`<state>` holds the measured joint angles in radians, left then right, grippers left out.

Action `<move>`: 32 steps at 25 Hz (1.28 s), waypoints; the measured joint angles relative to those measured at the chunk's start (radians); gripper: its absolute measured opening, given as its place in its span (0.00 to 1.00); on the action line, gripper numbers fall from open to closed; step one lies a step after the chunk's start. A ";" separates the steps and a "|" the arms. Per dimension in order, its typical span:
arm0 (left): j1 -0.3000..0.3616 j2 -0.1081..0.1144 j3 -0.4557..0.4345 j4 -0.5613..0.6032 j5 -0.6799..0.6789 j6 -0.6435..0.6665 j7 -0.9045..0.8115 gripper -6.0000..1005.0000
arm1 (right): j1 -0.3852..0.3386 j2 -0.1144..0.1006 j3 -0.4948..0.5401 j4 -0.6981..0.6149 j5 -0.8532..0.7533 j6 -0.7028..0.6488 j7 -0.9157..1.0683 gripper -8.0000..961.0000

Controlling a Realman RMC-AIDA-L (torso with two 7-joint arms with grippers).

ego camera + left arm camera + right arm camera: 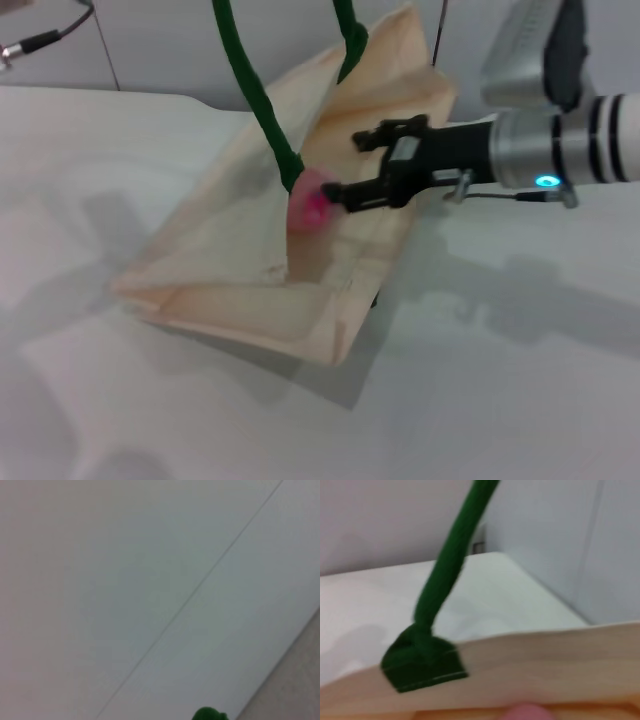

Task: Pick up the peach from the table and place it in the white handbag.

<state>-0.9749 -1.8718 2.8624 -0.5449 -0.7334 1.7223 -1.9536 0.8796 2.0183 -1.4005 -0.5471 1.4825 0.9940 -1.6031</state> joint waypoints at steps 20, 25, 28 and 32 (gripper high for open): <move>0.087 -0.023 -0.001 0.050 -0.061 -0.105 0.142 0.44 | -0.269 0.005 0.274 -0.248 -0.081 -0.120 0.069 0.91; 0.140 -0.053 -0.001 0.049 -0.153 -0.139 0.261 0.48 | -0.325 0.010 0.276 -0.230 0.124 -0.121 -0.093 0.91; 0.174 -0.075 -0.002 0.049 -0.209 -0.174 0.344 0.48 | -0.335 0.010 0.276 -0.169 0.261 -0.121 -0.216 0.91; 0.222 -0.112 -0.004 0.050 -0.305 -0.246 0.476 0.48 | -0.337 0.011 0.300 -0.056 0.443 -0.109 -0.403 0.91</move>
<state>-0.7524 -1.9836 2.8581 -0.4948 -1.0386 1.4766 -1.4772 0.5430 2.0292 -1.1003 -0.6026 1.9258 0.8848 -2.0059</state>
